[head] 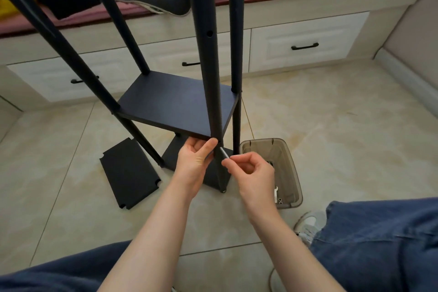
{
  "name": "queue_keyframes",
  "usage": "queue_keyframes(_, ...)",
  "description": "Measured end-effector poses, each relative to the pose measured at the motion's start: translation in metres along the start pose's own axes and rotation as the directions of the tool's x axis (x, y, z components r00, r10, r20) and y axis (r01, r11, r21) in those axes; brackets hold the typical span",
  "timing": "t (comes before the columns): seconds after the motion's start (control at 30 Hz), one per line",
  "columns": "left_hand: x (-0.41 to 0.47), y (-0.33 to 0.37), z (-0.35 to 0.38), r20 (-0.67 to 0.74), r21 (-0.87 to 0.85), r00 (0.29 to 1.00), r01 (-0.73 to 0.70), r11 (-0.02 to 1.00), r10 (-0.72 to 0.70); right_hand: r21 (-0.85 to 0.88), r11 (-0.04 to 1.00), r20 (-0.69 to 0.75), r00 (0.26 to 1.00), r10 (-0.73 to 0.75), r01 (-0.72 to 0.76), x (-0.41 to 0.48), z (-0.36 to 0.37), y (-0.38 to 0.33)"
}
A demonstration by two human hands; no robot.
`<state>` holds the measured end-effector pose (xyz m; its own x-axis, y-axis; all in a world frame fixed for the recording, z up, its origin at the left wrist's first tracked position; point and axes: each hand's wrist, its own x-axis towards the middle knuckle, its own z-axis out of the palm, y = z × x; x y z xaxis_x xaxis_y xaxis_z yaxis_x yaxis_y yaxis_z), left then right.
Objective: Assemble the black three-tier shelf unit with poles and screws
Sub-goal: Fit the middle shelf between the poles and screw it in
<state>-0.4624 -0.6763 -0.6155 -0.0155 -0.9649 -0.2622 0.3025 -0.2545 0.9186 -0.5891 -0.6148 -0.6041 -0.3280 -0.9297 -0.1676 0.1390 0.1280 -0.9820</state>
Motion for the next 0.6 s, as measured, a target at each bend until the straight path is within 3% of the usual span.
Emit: queue_keyframes(0.6, 0.011, -0.017, -0.010, 0.046, -0.006, 0.998, -0.036, 0.999, 0.037, -0.158, 0.983, -0.089, 0.990, -0.106, 0.091, 0.006, 0.013, -0.002)
